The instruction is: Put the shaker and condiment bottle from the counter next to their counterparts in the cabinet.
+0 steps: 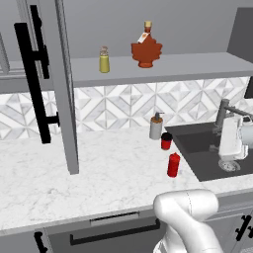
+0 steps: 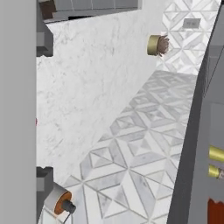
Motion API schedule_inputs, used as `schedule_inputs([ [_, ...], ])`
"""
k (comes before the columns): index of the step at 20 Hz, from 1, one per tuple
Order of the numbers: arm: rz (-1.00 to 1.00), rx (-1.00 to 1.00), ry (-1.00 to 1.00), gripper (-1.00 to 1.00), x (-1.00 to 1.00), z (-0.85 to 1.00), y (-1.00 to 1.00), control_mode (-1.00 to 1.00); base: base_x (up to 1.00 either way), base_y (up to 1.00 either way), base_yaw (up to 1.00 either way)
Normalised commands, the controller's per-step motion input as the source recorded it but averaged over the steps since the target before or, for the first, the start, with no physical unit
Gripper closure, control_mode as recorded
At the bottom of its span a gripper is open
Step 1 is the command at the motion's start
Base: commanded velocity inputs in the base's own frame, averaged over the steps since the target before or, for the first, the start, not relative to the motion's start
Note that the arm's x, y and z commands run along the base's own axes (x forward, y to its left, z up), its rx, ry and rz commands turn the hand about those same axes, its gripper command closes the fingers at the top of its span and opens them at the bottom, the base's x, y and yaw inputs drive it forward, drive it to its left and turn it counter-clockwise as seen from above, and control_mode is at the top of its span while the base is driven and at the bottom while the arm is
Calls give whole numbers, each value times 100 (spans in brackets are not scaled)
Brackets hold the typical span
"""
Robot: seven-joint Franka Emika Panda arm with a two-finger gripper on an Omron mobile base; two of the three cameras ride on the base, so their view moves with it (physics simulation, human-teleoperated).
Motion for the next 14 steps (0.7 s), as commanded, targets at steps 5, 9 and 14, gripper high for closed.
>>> schedule_inputs([
  [5, 11, 1, -1, -100, -19, -23, -45, -100, 0, 0, 0],
  [9, 21, 0, -8, -100, -1, -32, -19, -100, 0, 0, 0],
  [14, 21, 0, -6, -100, 14, -66, 0, -100, 0, 0, 0],
])
